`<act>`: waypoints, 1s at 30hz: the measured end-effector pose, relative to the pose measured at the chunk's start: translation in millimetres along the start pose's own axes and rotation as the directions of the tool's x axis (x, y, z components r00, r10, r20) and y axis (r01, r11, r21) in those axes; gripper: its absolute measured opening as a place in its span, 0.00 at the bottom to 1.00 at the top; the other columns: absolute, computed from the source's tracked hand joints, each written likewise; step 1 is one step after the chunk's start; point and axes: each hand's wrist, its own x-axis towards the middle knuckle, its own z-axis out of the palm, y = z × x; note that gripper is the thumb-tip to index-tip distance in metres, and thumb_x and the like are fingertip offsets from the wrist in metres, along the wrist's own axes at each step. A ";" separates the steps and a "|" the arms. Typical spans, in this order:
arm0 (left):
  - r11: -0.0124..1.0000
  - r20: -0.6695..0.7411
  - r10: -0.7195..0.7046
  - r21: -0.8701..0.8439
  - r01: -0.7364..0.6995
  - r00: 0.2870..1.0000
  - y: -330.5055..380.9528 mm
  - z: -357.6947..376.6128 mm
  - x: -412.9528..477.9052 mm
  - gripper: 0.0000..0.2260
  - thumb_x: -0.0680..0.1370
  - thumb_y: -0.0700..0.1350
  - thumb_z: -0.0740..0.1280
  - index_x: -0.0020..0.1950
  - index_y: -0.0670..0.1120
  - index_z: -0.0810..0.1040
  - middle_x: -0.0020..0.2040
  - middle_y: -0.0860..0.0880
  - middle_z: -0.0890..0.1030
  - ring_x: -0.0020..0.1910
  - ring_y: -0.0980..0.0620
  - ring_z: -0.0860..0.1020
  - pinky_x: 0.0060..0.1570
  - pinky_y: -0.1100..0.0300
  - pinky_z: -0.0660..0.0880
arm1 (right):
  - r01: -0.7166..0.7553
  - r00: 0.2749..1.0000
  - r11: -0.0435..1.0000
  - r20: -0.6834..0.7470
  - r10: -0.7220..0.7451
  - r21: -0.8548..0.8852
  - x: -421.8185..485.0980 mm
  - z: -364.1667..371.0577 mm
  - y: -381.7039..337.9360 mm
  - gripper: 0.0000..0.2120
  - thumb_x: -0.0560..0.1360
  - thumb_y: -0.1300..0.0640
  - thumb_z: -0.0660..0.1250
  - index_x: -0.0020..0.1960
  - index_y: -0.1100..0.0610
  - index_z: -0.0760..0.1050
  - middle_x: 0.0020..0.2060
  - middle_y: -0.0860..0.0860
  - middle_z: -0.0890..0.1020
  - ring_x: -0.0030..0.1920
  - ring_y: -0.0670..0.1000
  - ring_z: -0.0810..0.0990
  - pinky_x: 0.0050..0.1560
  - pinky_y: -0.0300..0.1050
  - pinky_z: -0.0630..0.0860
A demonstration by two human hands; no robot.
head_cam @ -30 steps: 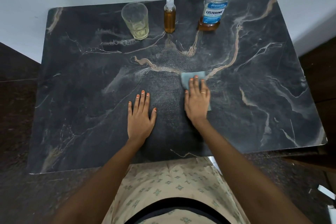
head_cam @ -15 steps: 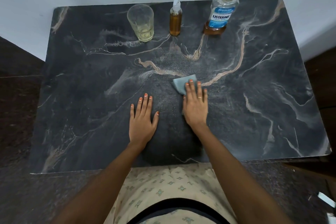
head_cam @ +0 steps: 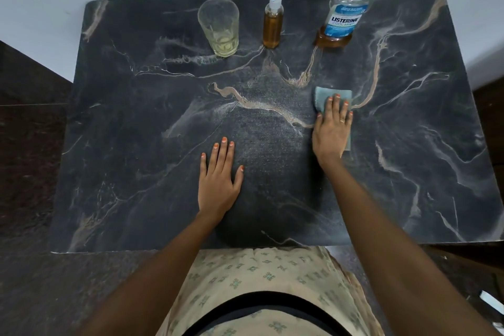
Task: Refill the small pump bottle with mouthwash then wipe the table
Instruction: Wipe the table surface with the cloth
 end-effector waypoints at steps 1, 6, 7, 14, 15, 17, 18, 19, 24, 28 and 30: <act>1.000 0.003 0.000 0.003 0.000 1.000 0.2 0.0 0.2 0.26 0.78 0.57 0.44 0.75 0.49 0.49 0.76 0.50 0.52 0.73 0.55 0.46 0.73 0.51 0.44 | 0.041 0.999 0.999 0.009 -0.041 -0.005 -2.4 2.9 -9.0 0.22 0.81 0.56 0.46 0.74 0.60 0.48 0.75 0.56 0.51 0.75 0.56 0.45 0.73 0.52 0.39; 1.000 0.003 -0.006 0.014 0.006 1.000 0.4 -0.3 0.7 0.27 0.77 0.56 0.44 0.75 0.49 0.50 0.76 0.49 0.53 0.73 0.55 0.46 0.73 0.51 0.43 | 0.301 0.948 0.954 0.104 -0.301 0.011 -30.7 25.3 -76.5 0.22 0.82 0.55 0.43 0.74 0.57 0.43 0.75 0.54 0.47 0.74 0.52 0.39 0.71 0.48 0.34; 1.000 0.002 -0.006 0.015 0.006 1.000 0.5 -0.6 0.7 0.27 0.77 0.56 0.45 0.75 0.49 0.51 0.76 0.49 0.54 0.73 0.55 0.47 0.73 0.51 0.43 | 0.354 0.925 0.935 0.134 -0.355 0.028 -37.4 29.3 -89.8 0.22 0.82 0.55 0.43 0.74 0.57 0.44 0.75 0.54 0.47 0.74 0.53 0.40 0.71 0.48 0.34; 0.999 0.012 -0.002 0.044 0.002 1.000 0.7 -2.0 1.0 0.27 0.77 0.57 0.43 0.75 0.48 0.50 0.76 0.49 0.54 0.73 0.55 0.46 0.73 0.52 0.42 | 0.584 0.796 0.811 0.221 -0.563 -0.036 -40.9 34.8 -96.3 0.23 0.81 0.54 0.47 0.74 0.56 0.47 0.75 0.52 0.50 0.75 0.54 0.45 0.73 0.50 0.40; 0.999 0.014 -0.003 0.040 0.002 1.000 0.7 -2.2 1.1 0.27 0.77 0.57 0.44 0.75 0.48 0.50 0.76 0.49 0.54 0.73 0.55 0.46 0.72 0.52 0.42 | 0.579 0.802 0.814 0.218 -0.556 -0.051 -37.1 33.5 -90.6 0.23 0.81 0.54 0.47 0.74 0.55 0.47 0.75 0.51 0.50 0.75 0.54 0.45 0.73 0.51 0.41; 1.000 0.014 -0.004 0.028 0.004 1.000 0.7 -2.4 1.0 0.27 0.77 0.57 0.44 0.75 0.49 0.50 0.76 0.49 0.54 0.73 0.55 0.46 0.73 0.52 0.42 | 0.524 0.842 0.848 0.191 -0.504 -0.073 -26.0 28.3 -77.7 0.22 0.81 0.55 0.46 0.74 0.55 0.47 0.75 0.52 0.50 0.75 0.55 0.46 0.73 0.52 0.41; 1.000 0.012 -0.004 0.023 0.004 1.000 0.7 -2.4 0.8 0.27 0.77 0.57 0.44 0.75 0.49 0.50 0.76 0.49 0.54 0.73 0.55 0.46 0.73 0.52 0.42 | 0.486 0.867 0.871 0.171 -0.468 -0.078 -19.0 24.7 -69.4 0.22 0.81 0.56 0.46 0.74 0.55 0.47 0.75 0.52 0.51 0.75 0.55 0.45 0.73 0.52 0.40; 1.000 0.012 -0.003 0.018 0.003 1.000 0.6 -2.4 0.5 0.27 0.77 0.57 0.44 0.75 0.49 0.50 0.76 0.49 0.53 0.74 0.55 0.46 0.73 0.52 0.42 | 0.444 0.891 0.893 0.151 -0.429 -0.079 -11.1 20.7 -59.8 0.22 0.81 0.56 0.46 0.74 0.55 0.48 0.75 0.52 0.51 0.75 0.55 0.45 0.73 0.52 0.39; 1.000 0.011 0.001 -0.001 -0.001 1.000 0.0 -1.9 0.3 0.26 0.78 0.57 0.44 0.75 0.49 0.49 0.76 0.49 0.53 0.74 0.54 0.46 0.73 0.51 0.43 | 0.279 0.957 0.957 0.098 -0.272 -0.072 12.7 7.3 -32.1 0.22 0.81 0.54 0.48 0.74 0.55 0.51 0.75 0.52 0.52 0.75 0.56 0.47 0.74 0.53 0.43; 1.000 0.011 0.003 0.006 -0.003 1.000 0.0 -1.9 0.1 0.26 0.78 0.56 0.45 0.75 0.49 0.49 0.76 0.49 0.53 0.74 0.54 0.46 0.73 0.51 0.43 | 0.318 0.941 0.948 0.130 -0.313 -0.019 0.1 10.1 -49.8 0.22 0.81 0.53 0.48 0.74 0.54 0.51 0.75 0.53 0.52 0.75 0.58 0.45 0.73 0.54 0.44; 1.000 0.013 0.000 0.011 0.000 1.000 0.5 -1.8 0.4 0.26 0.78 0.56 0.45 0.75 0.49 0.49 0.76 0.49 0.53 0.74 0.54 0.47 0.73 0.51 0.43 | 0.427 0.892 0.904 0.178 -0.415 -0.030 -11.8 16.1 -63.1 0.22 0.81 0.52 0.47 0.74 0.52 0.48 0.75 0.52 0.50 0.75 0.57 0.44 0.73 0.53 0.42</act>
